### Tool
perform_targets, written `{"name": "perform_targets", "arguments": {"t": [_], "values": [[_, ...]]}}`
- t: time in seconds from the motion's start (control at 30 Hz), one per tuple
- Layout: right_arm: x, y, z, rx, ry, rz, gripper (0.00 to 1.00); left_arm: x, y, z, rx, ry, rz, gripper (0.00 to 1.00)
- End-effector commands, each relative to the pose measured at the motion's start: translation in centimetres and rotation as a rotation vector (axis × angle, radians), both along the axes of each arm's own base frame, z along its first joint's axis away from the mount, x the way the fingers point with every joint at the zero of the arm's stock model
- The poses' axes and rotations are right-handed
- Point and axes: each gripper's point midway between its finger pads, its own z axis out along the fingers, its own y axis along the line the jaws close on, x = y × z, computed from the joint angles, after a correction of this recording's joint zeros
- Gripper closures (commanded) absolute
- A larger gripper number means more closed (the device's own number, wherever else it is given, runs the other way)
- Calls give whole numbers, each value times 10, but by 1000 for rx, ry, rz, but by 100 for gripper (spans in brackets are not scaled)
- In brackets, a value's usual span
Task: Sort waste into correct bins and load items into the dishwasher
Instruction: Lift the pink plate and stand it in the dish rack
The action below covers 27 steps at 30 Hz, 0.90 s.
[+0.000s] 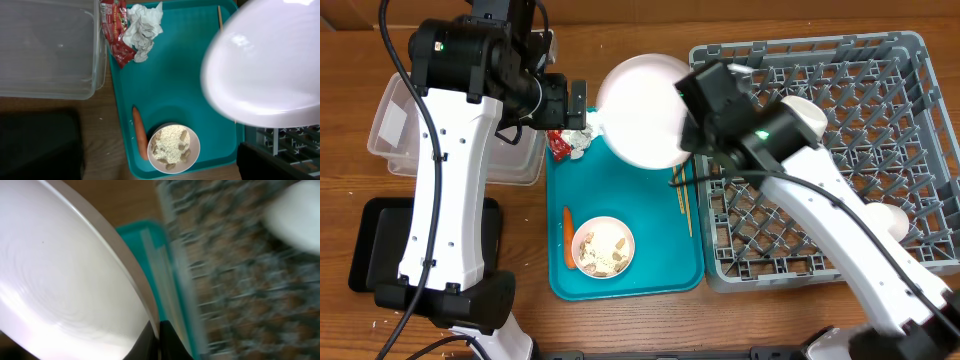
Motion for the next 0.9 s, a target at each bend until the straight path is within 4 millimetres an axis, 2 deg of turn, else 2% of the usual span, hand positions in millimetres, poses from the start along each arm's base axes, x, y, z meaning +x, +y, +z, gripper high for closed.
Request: {"name": "perform_targets", "arguments": {"t": [0.0, 0.07, 0.13, 0.27, 0.43, 0.53, 0.6, 0.87], "values": [[14, -97, 51, -423, -221, -273, 96, -4, -1, 15, -18, -43, -7, 0], [11, -136, 68, -587, -262, -391, 96, -4, -1, 15, -18, -43, -7, 0], [10, -166, 73, -693, -268, -482, 96, -4, -1, 15, -18, -44, -7, 0], [9, -223, 66, -837, -205, -630, 96, -4, -1, 15, -17, -43, -7, 0], [8, -280, 57, -879, -148, -789, 96, -4, -1, 15, -18, -43, -7, 0], [9, -295, 47, -889, -113, -823, 96, -3, -1, 15, -18, -45, -7, 0], [12, -299, 38, -882, -84, -820, 96, -3, -1, 15, -19, -46, -7, 0], [24, -297, 7, -893, -4, -771, 96, -4, -2, 15, -24, -44, -9, 0]]}}
